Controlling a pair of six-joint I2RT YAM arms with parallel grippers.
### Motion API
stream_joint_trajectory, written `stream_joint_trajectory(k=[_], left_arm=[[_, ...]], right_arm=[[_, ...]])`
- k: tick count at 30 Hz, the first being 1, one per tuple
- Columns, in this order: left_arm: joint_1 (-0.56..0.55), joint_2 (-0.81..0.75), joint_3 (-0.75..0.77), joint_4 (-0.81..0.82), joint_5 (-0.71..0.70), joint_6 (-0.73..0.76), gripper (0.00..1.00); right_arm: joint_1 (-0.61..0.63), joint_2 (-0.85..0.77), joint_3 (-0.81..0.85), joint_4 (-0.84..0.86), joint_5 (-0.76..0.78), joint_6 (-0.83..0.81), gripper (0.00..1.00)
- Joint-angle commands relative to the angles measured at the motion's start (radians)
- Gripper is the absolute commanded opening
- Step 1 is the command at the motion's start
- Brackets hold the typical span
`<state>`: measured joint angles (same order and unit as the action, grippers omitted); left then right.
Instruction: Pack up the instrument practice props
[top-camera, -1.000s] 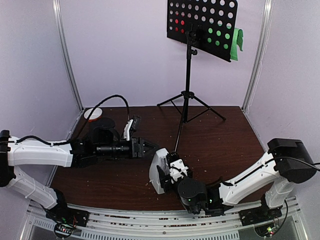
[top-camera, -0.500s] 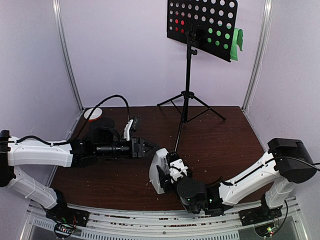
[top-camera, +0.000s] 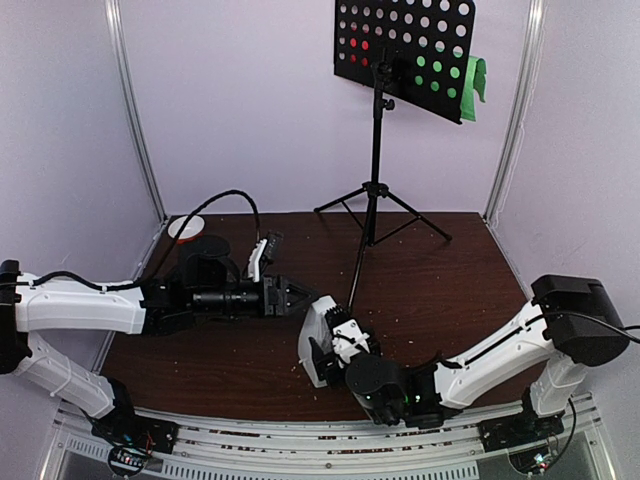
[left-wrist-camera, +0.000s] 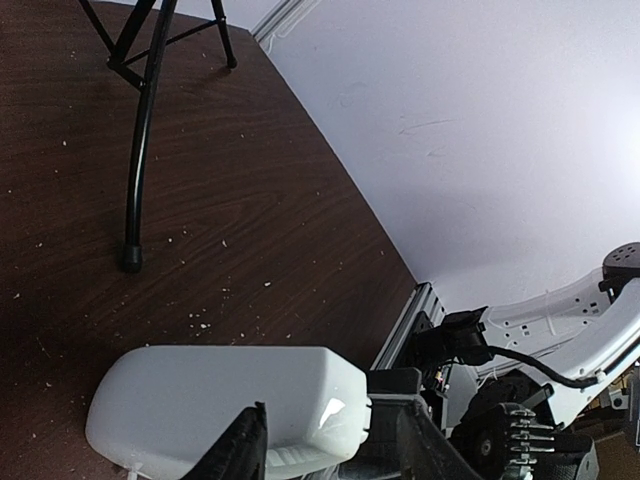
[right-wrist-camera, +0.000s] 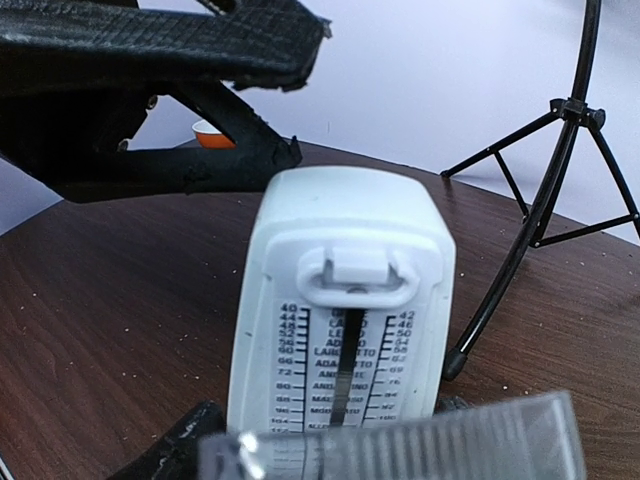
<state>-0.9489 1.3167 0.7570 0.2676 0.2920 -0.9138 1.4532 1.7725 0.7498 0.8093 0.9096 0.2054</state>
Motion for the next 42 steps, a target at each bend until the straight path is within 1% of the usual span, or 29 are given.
stream_joint_trajectory(k=[1,9,15,27,37,42], left_arm=[[0.007,0.000,-0.007,0.042,0.010,0.010,0.47],[0.007,-0.010,-0.017,0.045,0.005,0.006,0.47],[0.007,-0.020,-0.029,0.048,0.003,0.001,0.47],[0.006,-0.055,-0.054,0.049,-0.021,-0.005,0.48],[0.007,-0.087,-0.074,0.040,-0.041,-0.005,0.48],[0.007,-0.102,-0.076,0.027,-0.053,-0.002,0.49]], right_arm=[[-0.017,0.008,0.033,-0.053,-0.008,-0.008,0.74],[-0.039,0.001,0.070,-0.115,-0.041,0.000,0.81],[-0.059,0.009,0.111,-0.174,-0.069,0.008,0.83],[-0.091,0.031,0.183,-0.264,-0.124,0.025,0.97],[-0.111,0.040,0.236,-0.307,-0.132,0.016,1.00],[-0.110,-0.003,0.228,-0.322,-0.127,0.015,1.00]])
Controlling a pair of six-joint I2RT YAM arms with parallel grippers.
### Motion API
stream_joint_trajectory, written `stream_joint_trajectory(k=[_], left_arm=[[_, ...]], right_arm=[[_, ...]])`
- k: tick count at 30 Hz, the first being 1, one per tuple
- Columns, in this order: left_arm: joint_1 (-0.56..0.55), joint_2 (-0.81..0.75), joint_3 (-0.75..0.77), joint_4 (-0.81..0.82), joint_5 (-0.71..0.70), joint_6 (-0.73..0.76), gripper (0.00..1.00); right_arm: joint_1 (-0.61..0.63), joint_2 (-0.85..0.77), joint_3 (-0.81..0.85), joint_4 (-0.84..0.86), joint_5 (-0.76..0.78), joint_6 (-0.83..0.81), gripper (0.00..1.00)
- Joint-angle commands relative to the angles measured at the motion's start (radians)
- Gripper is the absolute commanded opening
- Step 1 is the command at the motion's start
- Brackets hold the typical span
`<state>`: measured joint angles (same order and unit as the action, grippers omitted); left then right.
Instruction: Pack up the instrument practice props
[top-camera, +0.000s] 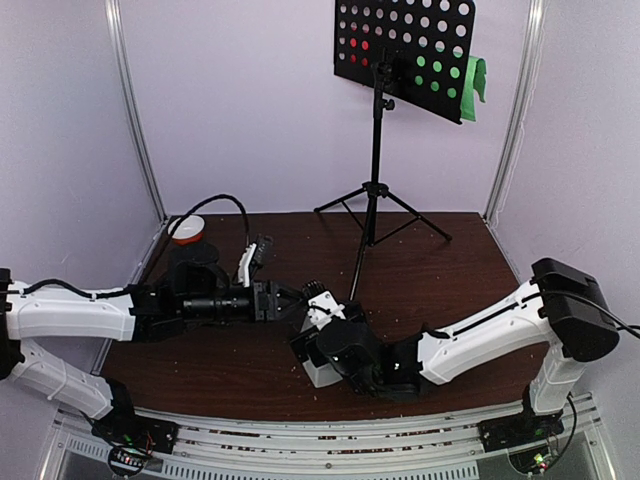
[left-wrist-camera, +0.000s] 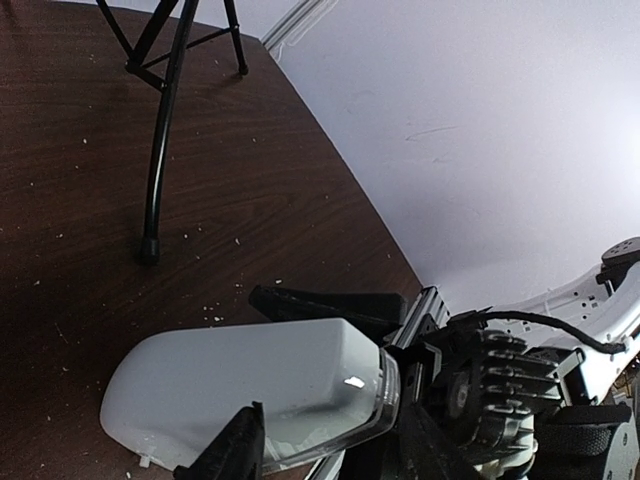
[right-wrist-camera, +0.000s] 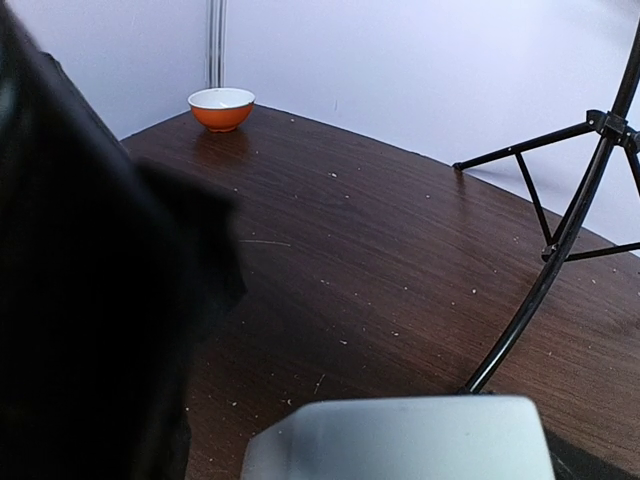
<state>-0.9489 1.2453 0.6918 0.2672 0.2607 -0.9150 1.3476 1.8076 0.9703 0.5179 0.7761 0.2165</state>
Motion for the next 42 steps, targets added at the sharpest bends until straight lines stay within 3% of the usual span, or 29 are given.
stream_joint_trajectory(k=[1,7,13,21,25,37,40,42], left_arm=[[0.007,-0.032,-0.009,0.022,-0.025,0.001,0.50],[0.007,-0.044,-0.009,0.008,-0.039,0.012,0.53],[0.006,-0.044,-0.005,0.002,-0.045,0.017,0.57],[0.007,-0.044,-0.006,-0.002,-0.050,0.020,0.60],[0.007,-0.040,-0.008,-0.001,-0.047,0.020,0.62],[0.007,-0.001,0.067,-0.015,0.043,0.135,0.77],[-0.004,0.015,0.104,-0.021,0.096,0.219,0.81],[-0.029,0.036,0.166,-0.116,0.065,0.321,0.84]], right_arm=[[-0.004,-0.053,0.000,-0.032,0.008,0.004,1.00],[-0.004,-0.176,-0.087,-0.052,-0.022,0.022,1.00],[-0.005,-0.331,-0.188,-0.087,-0.206,0.057,1.00],[-0.032,-0.481,-0.257,-0.151,-0.267,0.259,1.00],[-0.066,-0.506,-0.265,-0.176,-0.322,0.341,0.98],[-0.050,-0.455,-0.279,-0.182,-0.334,0.287,0.96],[-0.048,-0.464,-0.323,-0.135,-0.312,0.310,0.96],[-0.048,-0.481,-0.347,-0.118,-0.305,0.325,0.96]])
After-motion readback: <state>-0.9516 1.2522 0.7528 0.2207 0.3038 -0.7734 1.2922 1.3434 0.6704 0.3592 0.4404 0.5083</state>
